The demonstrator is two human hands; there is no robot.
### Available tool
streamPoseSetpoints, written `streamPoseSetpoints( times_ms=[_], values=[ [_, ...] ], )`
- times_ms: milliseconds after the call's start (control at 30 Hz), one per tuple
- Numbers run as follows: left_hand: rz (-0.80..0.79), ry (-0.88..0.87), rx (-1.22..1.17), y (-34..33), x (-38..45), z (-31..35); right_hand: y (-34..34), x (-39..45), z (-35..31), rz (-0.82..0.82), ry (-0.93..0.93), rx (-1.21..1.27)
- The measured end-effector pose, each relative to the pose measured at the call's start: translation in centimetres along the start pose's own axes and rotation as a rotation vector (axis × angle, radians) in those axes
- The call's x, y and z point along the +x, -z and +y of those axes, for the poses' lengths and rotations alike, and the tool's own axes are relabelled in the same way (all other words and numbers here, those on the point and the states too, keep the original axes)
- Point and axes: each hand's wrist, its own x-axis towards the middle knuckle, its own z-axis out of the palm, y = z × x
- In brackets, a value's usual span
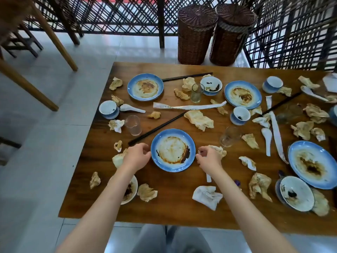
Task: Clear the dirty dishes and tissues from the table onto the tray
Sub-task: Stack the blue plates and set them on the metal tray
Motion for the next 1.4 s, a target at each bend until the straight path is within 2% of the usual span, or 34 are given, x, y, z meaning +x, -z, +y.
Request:
streamPoseSetpoints(
  times_ms=[367,567,933,1133,1400],
  values=[
    [0.042,0.037,-0.05,-1.1,1.4,0.2,-1.9,2.3,0.2,0.015,-0.142,0.039],
    [0.072,0.014,-0.094,0.5,1.0,1.6,0.1,2.1,-1.2,0.028,-0.149,0.134],
    [0.199,-0.112,-0.099,9.0,4.7,7.7,6.4,5.6,-11.7,0.023,-0.095,0.27],
    [0.201,-0.134,0.001,14.9,12.1,8.5,3.1,10.8,-17.5,0.045,-0.09,0.361],
    [0.136,-0.079,0.073,16.5,21.8,5.0,-4.4,18.1,-20.7,0.058,-0.143,0.353]
  ],
)
